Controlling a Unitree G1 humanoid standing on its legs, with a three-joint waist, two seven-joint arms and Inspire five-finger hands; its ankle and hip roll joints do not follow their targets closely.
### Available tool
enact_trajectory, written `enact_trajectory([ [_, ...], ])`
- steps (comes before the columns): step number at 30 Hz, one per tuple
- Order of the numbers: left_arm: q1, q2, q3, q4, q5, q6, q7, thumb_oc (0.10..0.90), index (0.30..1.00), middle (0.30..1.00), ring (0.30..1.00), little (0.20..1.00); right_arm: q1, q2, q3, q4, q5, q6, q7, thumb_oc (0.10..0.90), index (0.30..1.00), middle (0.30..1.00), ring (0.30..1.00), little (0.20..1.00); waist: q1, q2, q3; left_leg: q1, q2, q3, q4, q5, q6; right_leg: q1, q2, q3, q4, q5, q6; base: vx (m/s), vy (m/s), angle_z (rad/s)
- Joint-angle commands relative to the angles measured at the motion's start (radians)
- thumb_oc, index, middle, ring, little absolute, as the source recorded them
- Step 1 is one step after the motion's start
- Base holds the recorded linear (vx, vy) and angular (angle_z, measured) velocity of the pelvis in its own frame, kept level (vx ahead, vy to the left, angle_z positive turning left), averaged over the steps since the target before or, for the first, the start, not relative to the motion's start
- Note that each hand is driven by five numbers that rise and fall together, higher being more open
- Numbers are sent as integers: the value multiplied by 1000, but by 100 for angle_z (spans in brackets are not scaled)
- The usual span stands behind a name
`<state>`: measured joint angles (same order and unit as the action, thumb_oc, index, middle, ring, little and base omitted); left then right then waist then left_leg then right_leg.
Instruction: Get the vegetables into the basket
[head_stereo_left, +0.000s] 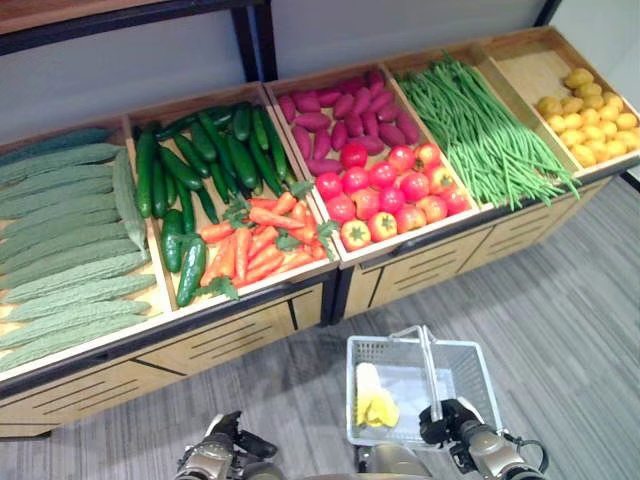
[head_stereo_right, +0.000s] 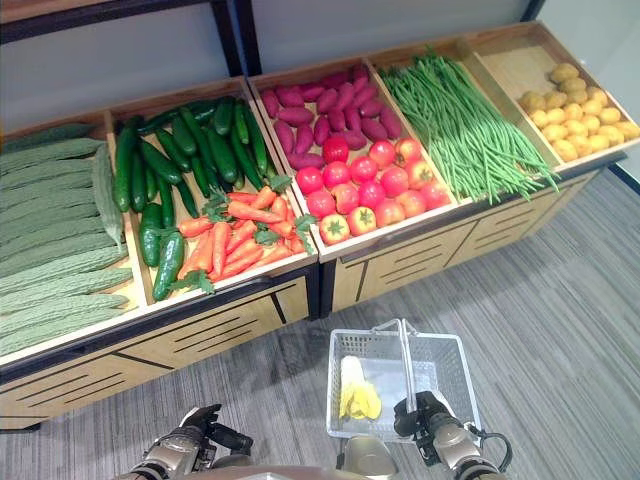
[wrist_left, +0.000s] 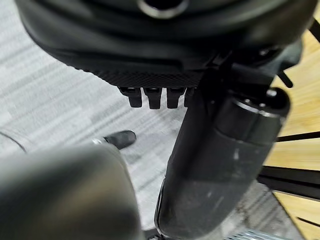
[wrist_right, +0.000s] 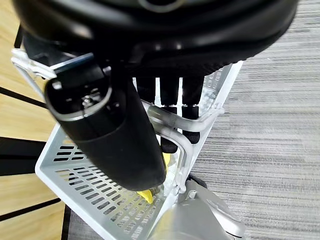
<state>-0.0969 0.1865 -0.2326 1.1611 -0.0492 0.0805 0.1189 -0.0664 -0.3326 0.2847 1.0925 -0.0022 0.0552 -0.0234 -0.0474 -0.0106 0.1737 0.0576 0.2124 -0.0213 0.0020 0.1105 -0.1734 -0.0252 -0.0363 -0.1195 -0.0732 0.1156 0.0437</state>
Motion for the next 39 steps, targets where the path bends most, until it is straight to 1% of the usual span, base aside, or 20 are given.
enact_trajectory([
  [1, -36, 47, -37, -5, 4, -4, -5, 900, 1000, 1000, 1000, 1000, 71, -38, 4, 6, -8, 9, -2, 400, 300, 300, 300, 300, -48, -30, -7, -35, -48, 180, -7, -72, 52, -66, -136, 36, 161, -86, 115, -82, 58, 115],
  [2, -39, 43, -40, -5, 10, -2, -6, 900, 1000, 1000, 1000, 1000, 70, -37, 0, 8, -6, 10, -3, 400, 300, 300, 300, 300, -56, -27, -5, -42, -46, 224, 0, -69, 56, -69, -145, 26, 162, -82, 116, -42, 66, 130],
  [3, -38, 41, -40, -7, 13, -3, -5, 900, 1000, 1000, 1000, 1000, 66, -35, -2, 18, -7, 13, -2, 400, 300, 300, 300, 300, -56, -23, -4, -37, -53, 228, -1, -73, 58, -71, -146, 24, 161, -77, 118, -15, 96, 84],
  [4, -31, 43, -39, -4, 19, -4, -5, 900, 1000, 1000, 1000, 1000, 63, -25, 6, 23, -15, 15, -2, 400, 300, 300, 300, 300, -54, -21, -10, -26, -67, 218, -3, -93, 67, -68, -148, 32, 158, -74, 123, 2, 113, 6],
  [10, -25, 56, -38, 4, 35, -1, -1, 900, 1000, 1000, 1000, 1000, 56, 8, 21, 30, -30, 19, -1, 400, 300, 300, 300, 300, -39, -38, -14, 0, -100, 241, -18, -116, 92, -64, -178, 64, 152, -55, 145, -2, 99, -31],
  [13, -25, 61, -37, -2, 40, 0, 8, 900, 1000, 1000, 1000, 1000, 56, 14, 27, 28, -39, 19, -4, 400, 300, 300, 300, 300, -33, -41, -14, 7, -104, 241, -31, -113, 93, -60, -184, 62, 147, -51, 149, -13, 36, -4],
  [14, -24, 72, -35, -15, 33, -18, 18, 900, 1000, 1000, 1000, 1000, 51, 18, 34, 25, -43, 17, -2, 400, 300, 300, 300, 300, -30, -44, -19, 24, -108, 241, -59, -107, 91, -58, -186, 62, 140, -45, 153, -13, 36, 2],
  [16, -38, 96, -28, -50, 38, -16, 43, 900, 1000, 1000, 1000, 1000, 48, 25, 40, 24, -45, 10, -14, 400, 300, 300, 300, 300, -27, -46, -24, 40, -106, 244, -72, -104, 87, -51, -185, 65, 126, -41, 154, -6, 20, 1],
  [17, -18, 111, -35, -172, 42, -29, 57, 900, 1000, 1000, 1000, 1000, 55, 15, 38, 3, -55, 10, -18, 400, 300, 300, 300, 300, -22, -43, -24, 42, -106, 238, -72, -103, 86, -45, -185, 60, 117, -38, 153, 0, 0, 0],
  [18, 35, 136, -22, -366, 12, -44, 42, 900, 1000, 1000, 1000, 1000, 67, -1, 20, -37, -59, 7, -13, 400, 300, 300, 300, 300, -14, -40, -21, 42, -104, 229, -71, -102, 84, -39, -186, 52, 107, -35, 154, -59, -23, -2],
  [20, 157, 187, 11, -634, -16, -63, -26, 900, 1000, 1000, 1000, 1000, 91, -30, -24, -67, -71, 9, 5, 400, 300, 300, 300, 300, -3, -30, -16, 39, -102, 214, -71, -96, 77, -25, -188, 37, 85, -27, 157, -83, -44, 10],
  [21, 227, 232, 49, -791, -38, -66, -72, 900, 1000, 1000, 1000, 1000, 99, -44, -45, -76, -75, 9, 15, 400, 300, 300, 300, 300, 4, -21, -20, 34, -95, 209, -79, -86, 69, -17, -185, 26, 63, -19, 158, -74, -47, 10],
  [25, 299, 276, 132, -1029, -61, -81, -89, 900, 1000, 1000, 1000, 1000, 108, -48, -60, -71, -75, 9, 32, 400, 300, 300, 300, 300, 15, -7, -30, 40, -81, 202, -82, -85, 59, 8, -176, 14, 34, -19, 157, -19, -45, 6],
  [26, 303, 276, 134, -1034, -61, -78, -90, 900, 1000, 1000, 1000, 1000, 108, -48, -59, -71, -76, 9, 32, 400, 300, 300, 300, 300, 14, -7, -30, 41, -81, 202, -82, -85, 59, 9, -176, 13, 34, -19, 156, 17, -59, -1],
  [27, 291, 283, 165, -1103, -53, -90, -69, 900, 1000, 1000, 1000, 1000, 113, -46, -56, -78, -77, 8, 34, 400, 300, 300, 300, 300, 13, -1, -36, 45, -78, 201, -82, -85, 54, 18, -172, 12, 31, -25, 153, 14, -50, 2],
  [29, 211, 279, 175, -1099, -30, -95, -25, 900, 1000, 1000, 1000, 1000, 95, -34, -43, -56, -73, 6, 23, 400, 300, 300, 300, 300, 7, 7, -41, 48, -73, 201, -84, -82, 50, 23, -166, 13, 29, -29, 148, 18, -60, 5],
  [30, 34, 345, 164, -1074, 175, -70, 92, 900, 1000, 1000, 1000, 1000, 63, -23, -22, -20, -75, 4, 2, 400, 300, 300, 300, 300, -9, 21, -47, 45, -70, 208, -88, -79, 43, 21, -161, 19, 16, -24, 147, 11, -46, 6],
  [34, -105, 379, 138, -1019, 231, -51, 149, 900, 1000, 1000, 1000, 1000, 47, -28, 1, -8, -87, 6, -6, 400, 300, 300, 300, 300, -33, 33, -49, 34, -66, 228, -89, -73, 36, 4, -156, 33, 0, -7, 150, 1, -14, -6],
  [35, -109, 379, 135, -1015, 231, -53, 150, 900, 1000, 1000, 1000, 1000, 46, -27, 0, -8, -87, 6, -6, 400, 300, 300, 300, 300, -31, 34, -49, 32, -65, 229, -89, -73, 36, 2, -156, 35, 0, -7, 150, -5, -5, -23],
  [39, -255, 410, 98, -898, 237, -28, 193, 900, 1000, 1000, 1000, 1000, 47, -26, 26, -7, -97, 9, -12, 400, 300, 300, 300, 300, -64, 53, -55, 6, -56, 258, -89, -64, 26, -42, -148, 58, -10, 6, 153, 7, -7, -22],
])
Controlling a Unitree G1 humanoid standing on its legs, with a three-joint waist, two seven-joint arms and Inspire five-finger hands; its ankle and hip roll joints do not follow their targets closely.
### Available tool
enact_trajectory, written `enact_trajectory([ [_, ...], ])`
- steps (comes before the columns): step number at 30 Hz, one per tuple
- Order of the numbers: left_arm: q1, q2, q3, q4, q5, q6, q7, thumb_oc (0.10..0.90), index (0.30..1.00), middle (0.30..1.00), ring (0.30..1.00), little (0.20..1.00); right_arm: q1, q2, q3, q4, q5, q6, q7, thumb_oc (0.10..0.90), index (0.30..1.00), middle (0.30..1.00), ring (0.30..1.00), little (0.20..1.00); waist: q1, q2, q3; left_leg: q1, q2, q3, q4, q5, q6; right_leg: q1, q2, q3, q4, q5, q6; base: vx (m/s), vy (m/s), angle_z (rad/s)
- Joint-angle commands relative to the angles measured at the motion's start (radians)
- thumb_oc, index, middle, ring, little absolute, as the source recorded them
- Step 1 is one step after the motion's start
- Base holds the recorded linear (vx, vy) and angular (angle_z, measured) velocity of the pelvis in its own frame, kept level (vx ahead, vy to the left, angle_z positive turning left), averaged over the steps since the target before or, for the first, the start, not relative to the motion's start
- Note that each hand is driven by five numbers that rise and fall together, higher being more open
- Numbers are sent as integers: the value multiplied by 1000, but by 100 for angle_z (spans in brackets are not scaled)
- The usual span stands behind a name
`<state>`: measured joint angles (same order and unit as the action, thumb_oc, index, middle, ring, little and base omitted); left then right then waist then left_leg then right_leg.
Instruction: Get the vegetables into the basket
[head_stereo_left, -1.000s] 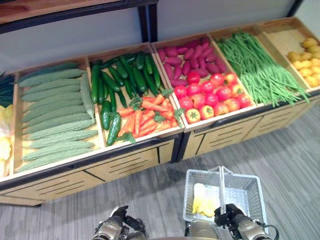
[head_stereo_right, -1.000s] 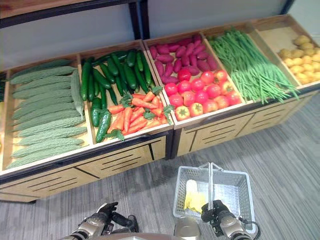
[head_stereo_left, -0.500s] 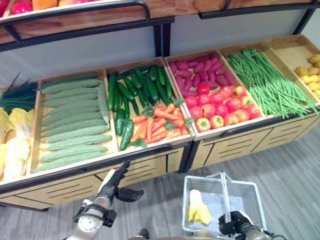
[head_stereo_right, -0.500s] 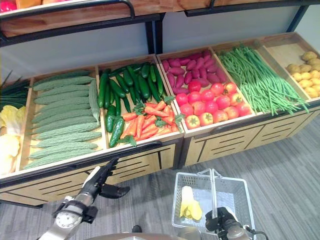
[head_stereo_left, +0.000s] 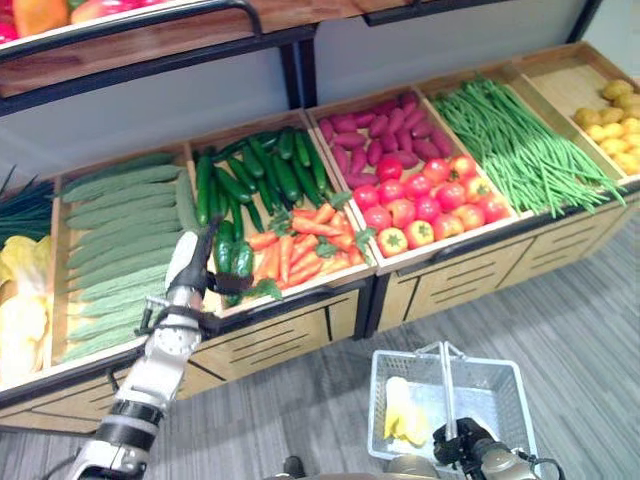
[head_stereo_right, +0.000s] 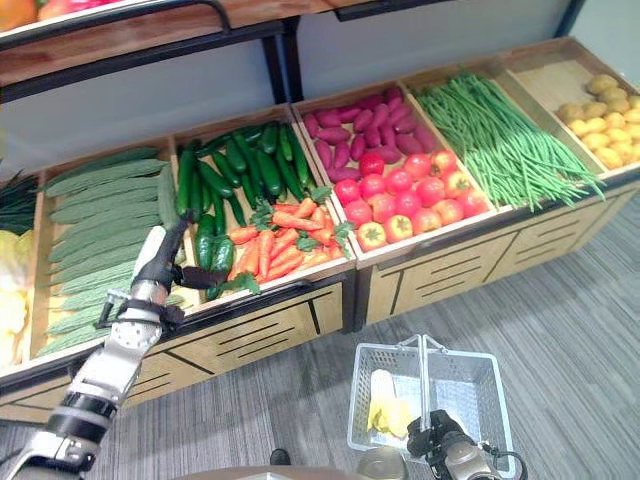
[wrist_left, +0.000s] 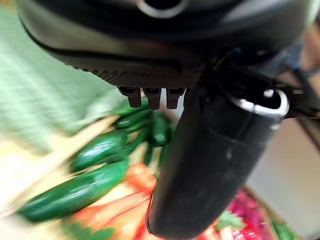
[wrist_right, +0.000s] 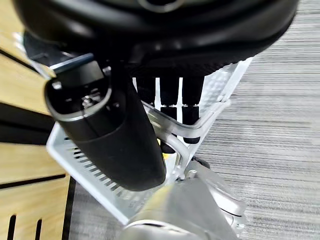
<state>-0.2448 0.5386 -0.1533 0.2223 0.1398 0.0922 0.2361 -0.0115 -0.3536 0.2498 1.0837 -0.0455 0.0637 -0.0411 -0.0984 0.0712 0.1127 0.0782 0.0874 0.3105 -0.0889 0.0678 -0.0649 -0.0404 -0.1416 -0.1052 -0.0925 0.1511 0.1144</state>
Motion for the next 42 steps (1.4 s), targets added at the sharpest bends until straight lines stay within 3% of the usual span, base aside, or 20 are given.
enact_trajectory([
  [1, -129, 60, 11, 64, 47, -37, 90, 900, 1000, 1000, 1000, 1000, -10, -4, 67, 2, -55, 0, 4, 400, 300, 300, 300, 300, -18, -27, 6, -21, 70, -70, 2, -18, -84, -36, -41, 48, 9, -26, 83, -29, -5, -40],
  [4, -266, 58, -58, 210, 36, -14, 136, 900, 1000, 1000, 1000, 1000, -41, 2, 94, 18, -58, 0, -10, 400, 300, 300, 300, 300, -37, -15, 11, -68, 77, -55, 2, -2, -90, -98, -34, 65, 10, -9, 85, -89, -19, -31],
  [5, -384, 65, -116, 354, 20, 14, 164, 900, 1000, 1000, 1000, 1000, -71, 1, 121, 20, -46, -1, -29, 400, 300, 300, 300, 300, -58, -8, 20, -115, 89, -43, 2, 18, -100, -155, -23, 77, 10, 9, 87, -84, -67, -33],
  [8, -476, 67, -167, 481, 7, 25, 173, 900, 1000, 1000, 1000, 1000, -91, 9, 139, 19, -32, -3, -43, 400, 300, 300, 300, 300, -64, -7, 19, -157, 101, -37, 2, 32, -107, -199, -15, 85, 9, 17, 87, -34, -59, -29],
  [13, -578, 65, -257, 651, 45, 49, 148, 900, 1000, 1000, 1000, 1000, -108, 12, 167, 20, -9, -15, -58, 400, 300, 300, 300, 300, -83, -4, 35, -179, 111, -25, 2, 43, -114, -233, -3, 99, 10, 20, 86, 12, -30, -13],
  [18, -621, 32, -283, 747, 27, 53, 144, 900, 1000, 1000, 1000, 1000, -110, 14, 177, 27, 1, -21, -70, 400, 300, 300, 300, 300, -88, -5, 44, -195, 118, -18, 2, 51, -119, -253, 3, 106, 10, 25, 84, 0, -26, -7],
  [19, -621, 24, -284, 758, 31, 54, 140, 410, 314, 314, 314, 314, -108, 16, 177, 31, 7, -23, -72, 400, 300, 300, 300, 300, -87, -7, 45, -191, 120, -15, 2, 50, -120, -255, 7, 107, 10, 24, 83, 35, -29, -7],
  [33, -609, 3, -296, 737, 67, 62, 138, 400, 300, 300, 300, 300, -90, 23, 186, 42, 10, -35, -70, 400, 300, 300, 300, 300, -78, -6, 50, -173, 119, -31, 2, 44, -117, -227, 5, 88, 10, 14, 78, -1, -1, 1],
  [42, -619, 104, -298, 595, 165, 69, 172, 400, 300, 300, 300, 300, -71, 28, 179, 45, 2, -40, -63, 400, 300, 300, 300, 300, -48, -33, 56, -171, 103, -53, 2, 36, -107, -206, -13, 59, 11, 20, 83, -37, 15, 5],
])
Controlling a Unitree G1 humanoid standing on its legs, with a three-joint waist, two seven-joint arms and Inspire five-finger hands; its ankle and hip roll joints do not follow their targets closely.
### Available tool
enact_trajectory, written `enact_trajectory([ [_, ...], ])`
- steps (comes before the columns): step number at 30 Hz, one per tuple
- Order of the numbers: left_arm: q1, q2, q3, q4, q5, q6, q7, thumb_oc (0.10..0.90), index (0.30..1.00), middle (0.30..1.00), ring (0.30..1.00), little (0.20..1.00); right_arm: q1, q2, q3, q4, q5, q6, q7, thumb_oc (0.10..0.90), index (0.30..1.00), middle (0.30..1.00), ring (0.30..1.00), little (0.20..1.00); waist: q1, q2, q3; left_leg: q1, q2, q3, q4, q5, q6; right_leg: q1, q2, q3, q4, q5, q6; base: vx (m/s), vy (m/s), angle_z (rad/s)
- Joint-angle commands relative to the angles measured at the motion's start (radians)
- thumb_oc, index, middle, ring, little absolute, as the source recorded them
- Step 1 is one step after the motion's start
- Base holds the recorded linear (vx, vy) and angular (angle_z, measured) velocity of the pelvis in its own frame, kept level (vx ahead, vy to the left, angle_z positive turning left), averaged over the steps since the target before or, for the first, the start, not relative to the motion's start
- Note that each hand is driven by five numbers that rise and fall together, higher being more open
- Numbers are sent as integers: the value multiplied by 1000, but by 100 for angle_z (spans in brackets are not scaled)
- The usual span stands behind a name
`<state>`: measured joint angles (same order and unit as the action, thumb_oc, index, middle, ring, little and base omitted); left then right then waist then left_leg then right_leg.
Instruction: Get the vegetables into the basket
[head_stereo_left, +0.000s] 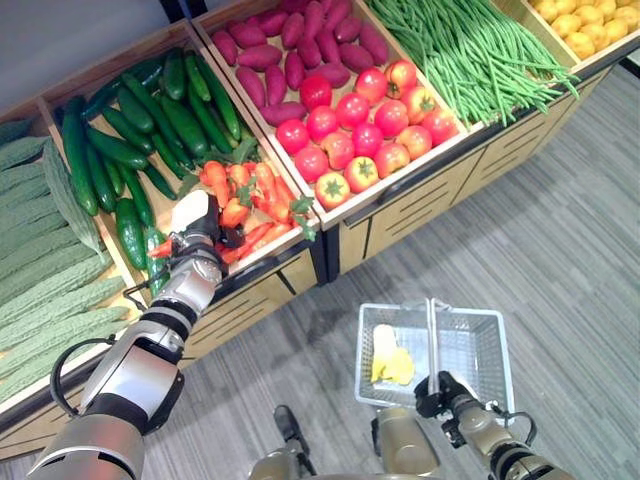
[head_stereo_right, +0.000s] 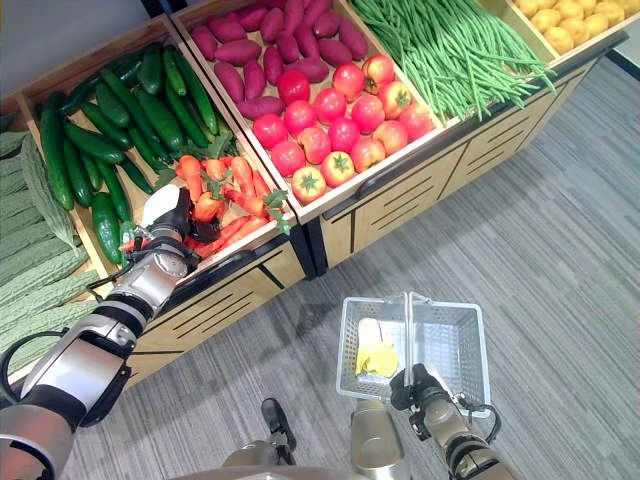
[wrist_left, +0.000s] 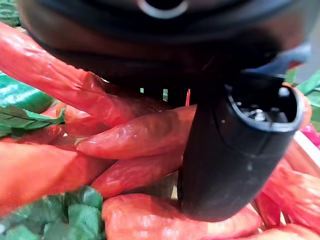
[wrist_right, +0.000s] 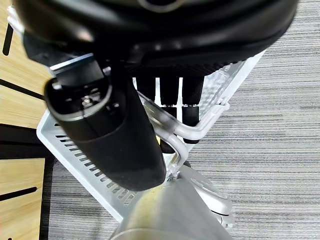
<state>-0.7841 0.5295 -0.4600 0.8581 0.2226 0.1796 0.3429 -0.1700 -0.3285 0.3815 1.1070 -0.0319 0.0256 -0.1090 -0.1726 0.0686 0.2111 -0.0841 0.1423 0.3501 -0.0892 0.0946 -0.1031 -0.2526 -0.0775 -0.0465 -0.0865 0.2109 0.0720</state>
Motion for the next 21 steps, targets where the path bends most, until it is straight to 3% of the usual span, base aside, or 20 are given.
enact_trajectory([
  [1, -76, 130, 12, -66, 98, -18, 65, 400, 300, 300, 300, 300, 91, 3, 47, 20, -13, -1, 8, 400, 300, 300, 300, 300, 31, -35, -44, 2, 47, -95, 2, 4, -68, 19, -80, -5, 6, -42, 126, 22, 17, 15],
  [11, -38, 224, 52, -283, 177, -15, 36, 400, 300, 300, 300, 300, 97, 8, 24, 40, -29, 25, 36, 400, 300, 300, 300, 300, 71, -52, -89, 90, 36, -127, 2, -28, -61, 140, -94, -43, 4, -81, 129, 32, 9, 16],
  [16, 52, 289, 98, -455, 183, -40, -49, 400, 300, 300, 300, 300, 104, 3, -6, 40, -36, 47, 59, 400, 300, 300, 300, 300, 96, -56, -118, 130, 28, -136, 2, -45, -54, 190, -100, -55, 6, -99, 130, 31, 18, 8],
  [21, 210, 295, 196, -636, 201, -50, -96, 400, 300, 300, 300, 300, 108, 19, -33, 44, -39, 62, 73, 400, 300, 300, 300, 300, 118, -60, -136, 159, 22, -150, 2, -56, -48, 229, -106, -66, 11, -115, 127, 13, 13, 10],
])
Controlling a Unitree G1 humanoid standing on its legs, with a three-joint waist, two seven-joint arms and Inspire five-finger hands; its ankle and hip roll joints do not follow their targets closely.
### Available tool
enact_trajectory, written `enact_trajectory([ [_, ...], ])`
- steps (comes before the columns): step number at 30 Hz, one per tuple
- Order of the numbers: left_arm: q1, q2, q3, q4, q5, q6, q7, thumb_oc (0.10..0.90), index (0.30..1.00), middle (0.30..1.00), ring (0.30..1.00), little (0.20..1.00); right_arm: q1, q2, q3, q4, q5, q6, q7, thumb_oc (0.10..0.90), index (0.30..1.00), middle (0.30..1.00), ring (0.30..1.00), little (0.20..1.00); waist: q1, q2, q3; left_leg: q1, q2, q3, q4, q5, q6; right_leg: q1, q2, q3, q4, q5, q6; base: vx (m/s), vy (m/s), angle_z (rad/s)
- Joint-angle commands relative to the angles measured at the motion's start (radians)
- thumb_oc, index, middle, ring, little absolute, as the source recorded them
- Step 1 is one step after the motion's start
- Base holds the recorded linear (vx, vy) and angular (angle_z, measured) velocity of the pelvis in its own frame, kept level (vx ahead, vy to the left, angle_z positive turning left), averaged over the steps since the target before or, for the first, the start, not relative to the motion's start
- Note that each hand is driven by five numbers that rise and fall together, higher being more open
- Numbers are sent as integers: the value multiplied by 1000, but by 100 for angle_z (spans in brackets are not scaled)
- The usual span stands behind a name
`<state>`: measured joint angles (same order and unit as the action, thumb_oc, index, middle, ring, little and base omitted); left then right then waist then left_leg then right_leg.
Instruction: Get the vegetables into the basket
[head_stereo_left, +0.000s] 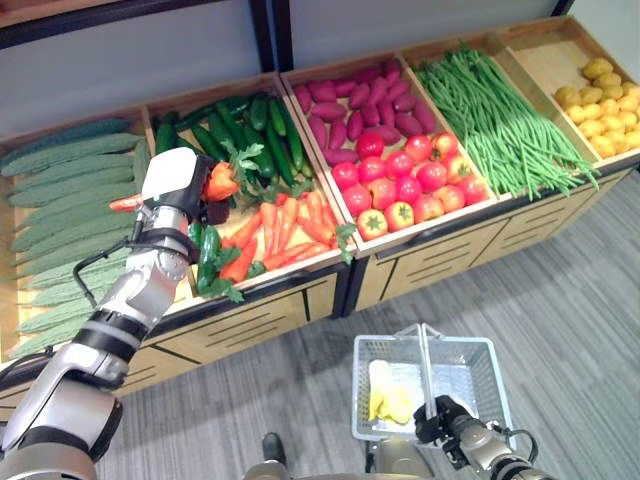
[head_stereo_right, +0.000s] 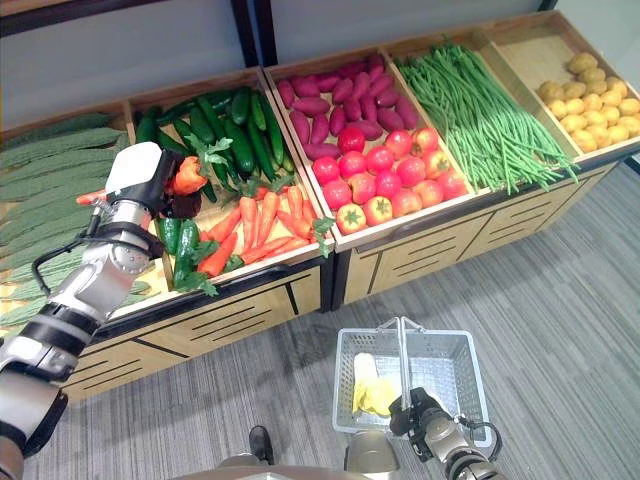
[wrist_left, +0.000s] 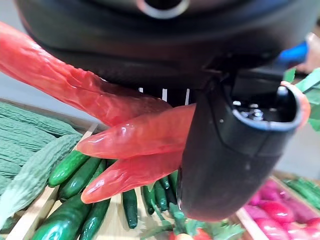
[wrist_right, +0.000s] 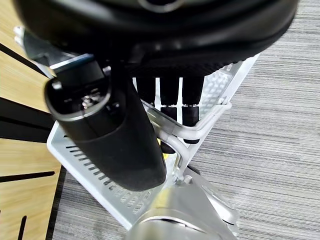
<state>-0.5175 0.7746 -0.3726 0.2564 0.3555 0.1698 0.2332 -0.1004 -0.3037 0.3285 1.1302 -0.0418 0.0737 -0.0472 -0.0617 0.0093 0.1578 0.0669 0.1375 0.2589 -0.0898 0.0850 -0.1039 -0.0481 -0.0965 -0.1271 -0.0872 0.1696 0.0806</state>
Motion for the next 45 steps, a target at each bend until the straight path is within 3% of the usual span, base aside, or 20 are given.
enact_trajectory([
  [1, -47, 50, 116, -42, 70, -38, 10, 400, 300, 300, 300, 300, 40, -6, 23, 20, -30, 14, 11, 400, 300, 300, 300, 300, 4, 0, -83, 10, 26, -58, 3, -46, -47, 26, -87, 15, 12, -75, 118, 20, 4, 4],
  [15, 237, -16, 294, -363, 93, -71, -47, 400, 300, 300, 300, 300, 36, 14, -6, 28, -40, 27, 30, 400, 300, 300, 300, 300, 38, -6, -111, 56, 16, -88, 3, -66, -31, 91, -96, -11, 24, -104, 110, -4, 2, 6],
  [30, 277, -44, 315, -437, 75, -86, -60, 400, 300, 300, 300, 300, 58, 20, -26, 19, -28, 20, 17, 400, 300, 300, 300, 300, 32, -37, -108, 54, 9, -88, 3, -76, -20, 83, -106, -8, 30, -88, 120, -6, 12, 2],
  [34, 235, -39, 288, -433, 61, -91, -58, 400, 300, 300, 300, 300, 60, 17, -50, 0, -12, 17, 4, 400, 300, 300, 300, 300, 11, -40, -95, 59, -24, -63, 3, -95, 3, 50, -126, 30, 32, -59, 139, -20, 131, -13],
  [41, 177, -29, 246, -416, 37, -101, -57, 400, 300, 300, 300, 300, 67, 23, -68, -27, -3, 10, -3, 400, 300, 300, 300, 300, -30, -38, -68, 51, -67, 41, 3, -109, 31, -47, -151, 107, 24, 26, 181, -29, 105, -50],
  [43, 172, -18, 247, -407, 35, -99, -52, 400, 300, 300, 300, 300, 64, 25, -62, -42, -9, 8, 0, 400, 300, 300, 300, 300, -27, -34, -55, 52, -55, 82, 3, -103, 29, -78, -150, 81, 46, 45, 181, -85, -15, -62],
  [44, 178, -10, 254, -405, 33, -94, -47, 400, 300, 300, 300, 300, 59, 29, -48, -47, -20, 6, 2, 400, 300, 300, 300, 300, -5, -24, -50, 52, -40, 125, 4, -96, 27, -86, -170, -20, 83, 31, 177, -103, -12, -98],
  [45, 184, -8, 260, -404, 34, -91, -46, 400, 300, 300, 300, 300, 54, 31, -42, -51, -26, 6, 3, 400, 300, 300, 300, 300, 2, -20, -48, 50, -32, 142, 7, -89, 25, -83, -179, -67, 102, 19, 170, -82, -9, -109],
])
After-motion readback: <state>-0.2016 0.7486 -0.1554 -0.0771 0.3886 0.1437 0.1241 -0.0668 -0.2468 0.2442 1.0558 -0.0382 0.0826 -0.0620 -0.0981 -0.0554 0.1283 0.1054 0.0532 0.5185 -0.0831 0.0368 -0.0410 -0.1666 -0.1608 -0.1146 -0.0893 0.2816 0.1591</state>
